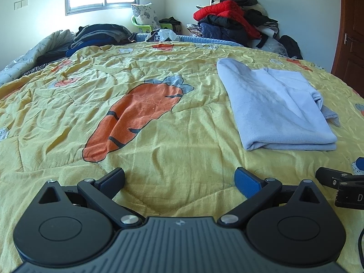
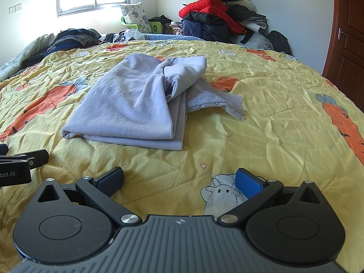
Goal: Fold small clothes
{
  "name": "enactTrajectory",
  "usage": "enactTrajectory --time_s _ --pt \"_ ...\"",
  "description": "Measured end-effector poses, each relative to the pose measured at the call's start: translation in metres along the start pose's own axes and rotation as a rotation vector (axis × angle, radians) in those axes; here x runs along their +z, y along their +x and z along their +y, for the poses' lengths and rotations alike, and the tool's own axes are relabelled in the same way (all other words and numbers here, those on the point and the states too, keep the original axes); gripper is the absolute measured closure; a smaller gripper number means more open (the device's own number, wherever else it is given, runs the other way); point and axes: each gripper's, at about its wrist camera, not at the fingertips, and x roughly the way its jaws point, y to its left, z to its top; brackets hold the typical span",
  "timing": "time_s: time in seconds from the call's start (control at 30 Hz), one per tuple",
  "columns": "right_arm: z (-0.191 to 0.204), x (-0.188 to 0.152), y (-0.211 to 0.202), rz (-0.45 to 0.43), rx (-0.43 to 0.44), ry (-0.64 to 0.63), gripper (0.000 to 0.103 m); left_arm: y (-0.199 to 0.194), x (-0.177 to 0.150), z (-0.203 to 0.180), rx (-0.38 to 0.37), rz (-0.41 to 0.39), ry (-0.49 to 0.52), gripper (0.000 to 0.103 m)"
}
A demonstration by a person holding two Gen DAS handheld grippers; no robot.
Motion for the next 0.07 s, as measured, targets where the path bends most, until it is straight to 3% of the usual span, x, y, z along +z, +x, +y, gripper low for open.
enactTrajectory --time_s 0.07 --pt "0.0005 -0.0003 -0.0002 0.0 0.0 0.0 0.0 0.0 0.0001 0.0 0.001 0.001 0.001 0.0"
